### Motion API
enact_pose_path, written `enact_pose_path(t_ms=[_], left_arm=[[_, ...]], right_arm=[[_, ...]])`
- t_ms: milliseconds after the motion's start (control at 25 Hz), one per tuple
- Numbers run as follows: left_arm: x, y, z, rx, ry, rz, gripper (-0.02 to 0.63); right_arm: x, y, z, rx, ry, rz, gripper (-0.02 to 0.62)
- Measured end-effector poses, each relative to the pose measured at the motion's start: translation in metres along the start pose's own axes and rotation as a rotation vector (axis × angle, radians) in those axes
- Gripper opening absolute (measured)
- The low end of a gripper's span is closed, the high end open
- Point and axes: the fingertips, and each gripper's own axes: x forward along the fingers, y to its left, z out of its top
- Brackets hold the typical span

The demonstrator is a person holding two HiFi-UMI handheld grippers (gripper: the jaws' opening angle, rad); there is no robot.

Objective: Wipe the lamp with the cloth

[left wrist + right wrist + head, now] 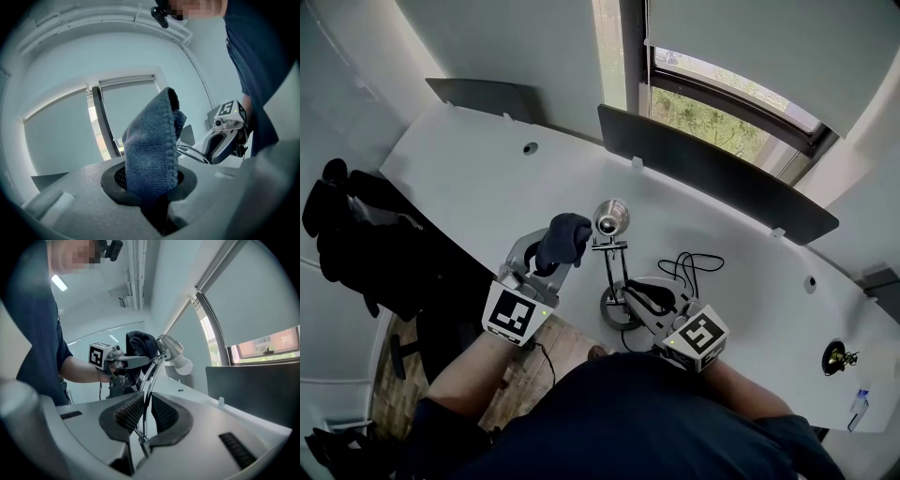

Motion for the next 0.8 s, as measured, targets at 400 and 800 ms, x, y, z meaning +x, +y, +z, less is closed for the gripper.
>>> enact_pose_path(t_ms=[400,800], left_arm=[[0.026,0.0,-0.013,0.087,0.05,-0.068,0.08],[0.042,0.007,-0.022,0.148,0.124,-0.107,0.08]], right_arm=[[0.001,0.001,-0.001,0.005,-0.006,0.014,0.051],[0.004,0.001,-0.001,0.016,-0.009,0.015,0.051]])
